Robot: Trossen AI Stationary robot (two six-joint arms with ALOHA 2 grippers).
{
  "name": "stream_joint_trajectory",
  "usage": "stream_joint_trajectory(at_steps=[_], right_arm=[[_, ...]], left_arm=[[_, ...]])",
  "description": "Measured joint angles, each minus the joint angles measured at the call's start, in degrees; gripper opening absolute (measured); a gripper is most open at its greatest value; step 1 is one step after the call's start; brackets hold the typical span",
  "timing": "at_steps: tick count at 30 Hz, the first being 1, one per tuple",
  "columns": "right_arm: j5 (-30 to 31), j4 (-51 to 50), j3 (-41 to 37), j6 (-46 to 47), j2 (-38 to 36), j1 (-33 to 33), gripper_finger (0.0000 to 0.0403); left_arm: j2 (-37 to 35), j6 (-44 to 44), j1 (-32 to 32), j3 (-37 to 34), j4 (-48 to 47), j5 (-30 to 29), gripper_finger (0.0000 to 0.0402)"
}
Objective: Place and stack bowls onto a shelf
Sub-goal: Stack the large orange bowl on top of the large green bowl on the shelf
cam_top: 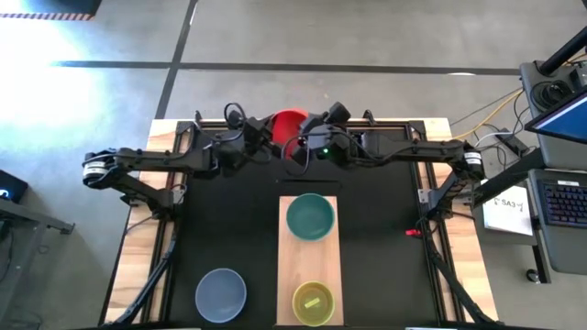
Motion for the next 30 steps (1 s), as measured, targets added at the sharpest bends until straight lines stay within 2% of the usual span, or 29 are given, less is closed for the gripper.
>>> stream_joint_trajectory(at_steps=[3, 7, 11, 20, 26, 30], right_arm=[[-2.2, -5.6, 0.0, 2.8, -1.0, -0.5, 0.0220], [-10.9, -11.2, 0.0, 5.0, -2.5, -1.1, 0.0227], [-15.1, -14.9, 0.0, 5.2, -3.8, -1.2, 0.0232], [-31.1, -20.7, -0.1, 7.2, -8.8, -2.3, 0.0241], [-32.5, -20.4, -0.1, 6.7, -10.0, -2.3, 0.0242], [-27.4, -20.2, -0.1, 5.9, -10.0, -3.2, 0.0248]], left_arm=[[0.1, -2.7, 0.0, 0.0, -1.4, 2.8, 0.0000], [0.3, -5.4, -0.1, 0.0, -3.0, 4.9, 0.0000], [0.3, -7.7, 0.0, 0.0, -4.9, 7.7, 0.0000], [1.6, -14.9, 0.0, 0.2, -8.9, 14.9, 0.0000], [2.4, -16.9, 0.0, 0.2, -8.6, 16.9, 0.0000], [3.0, -17.3, 0.2, 0.2, -7.4, 18.9, 0.0000]])
